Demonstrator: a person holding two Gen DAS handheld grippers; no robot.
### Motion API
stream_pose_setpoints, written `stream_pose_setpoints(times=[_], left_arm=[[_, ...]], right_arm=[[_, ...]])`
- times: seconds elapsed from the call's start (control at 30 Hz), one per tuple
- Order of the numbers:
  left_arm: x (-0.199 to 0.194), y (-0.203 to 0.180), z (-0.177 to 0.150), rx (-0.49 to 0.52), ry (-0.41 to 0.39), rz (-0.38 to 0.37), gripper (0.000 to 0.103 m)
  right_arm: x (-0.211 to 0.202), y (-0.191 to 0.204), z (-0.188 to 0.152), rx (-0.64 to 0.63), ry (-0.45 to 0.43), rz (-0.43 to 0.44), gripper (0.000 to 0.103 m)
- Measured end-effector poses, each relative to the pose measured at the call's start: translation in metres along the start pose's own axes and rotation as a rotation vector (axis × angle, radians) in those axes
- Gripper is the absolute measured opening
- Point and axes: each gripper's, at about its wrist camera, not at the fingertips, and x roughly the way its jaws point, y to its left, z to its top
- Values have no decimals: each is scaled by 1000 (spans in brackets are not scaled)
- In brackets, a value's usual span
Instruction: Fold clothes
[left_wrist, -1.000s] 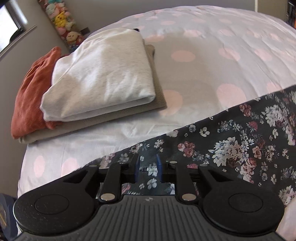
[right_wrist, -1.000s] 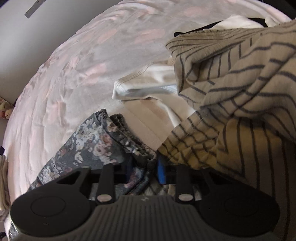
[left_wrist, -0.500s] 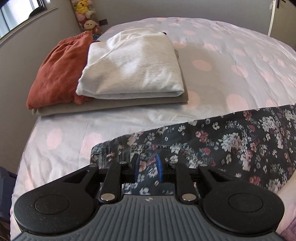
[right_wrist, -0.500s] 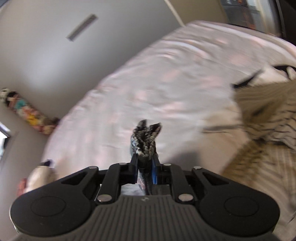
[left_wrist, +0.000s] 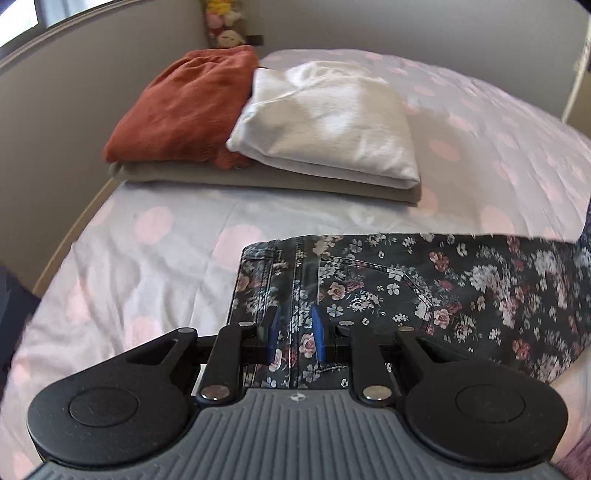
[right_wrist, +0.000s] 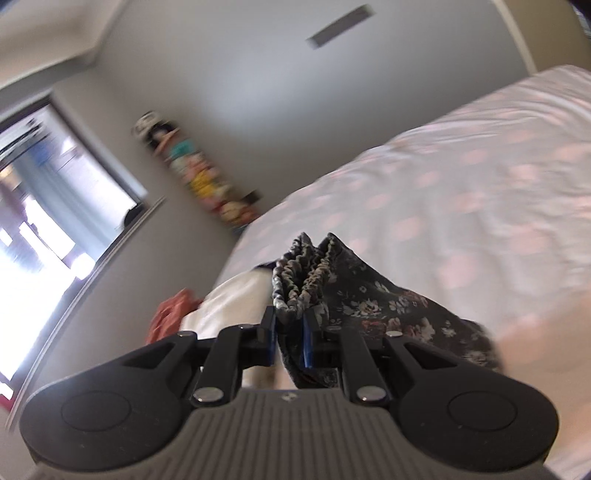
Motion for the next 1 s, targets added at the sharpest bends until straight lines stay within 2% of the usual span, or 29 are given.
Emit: stream_pose_setpoints(times=[0.13, 0.23, 0.4, 0.57, 0.73, 1.0], left_arm=[[2, 11, -12, -82, -3, 29, 17], [8, 25, -16, -145, -1, 22, 17], [20, 42, -19, -183, 22, -8, 17], [30, 53, -22, -231, 33, -58, 17], [41, 62, -24, -267, 50, -64, 17], [58, 69, -26, -290, 73, -80, 17]], right_arm=[[47, 54, -37, -71, 55, 45, 16], [79, 94, -71, -138, 109, 72, 16], [127, 143, -133, -275, 197, 80, 15], [168, 168, -197, -427, 321, 90, 15], [196, 192, -252, -576, 451, 52, 15], [213, 198, -292, -633, 644, 36, 19]])
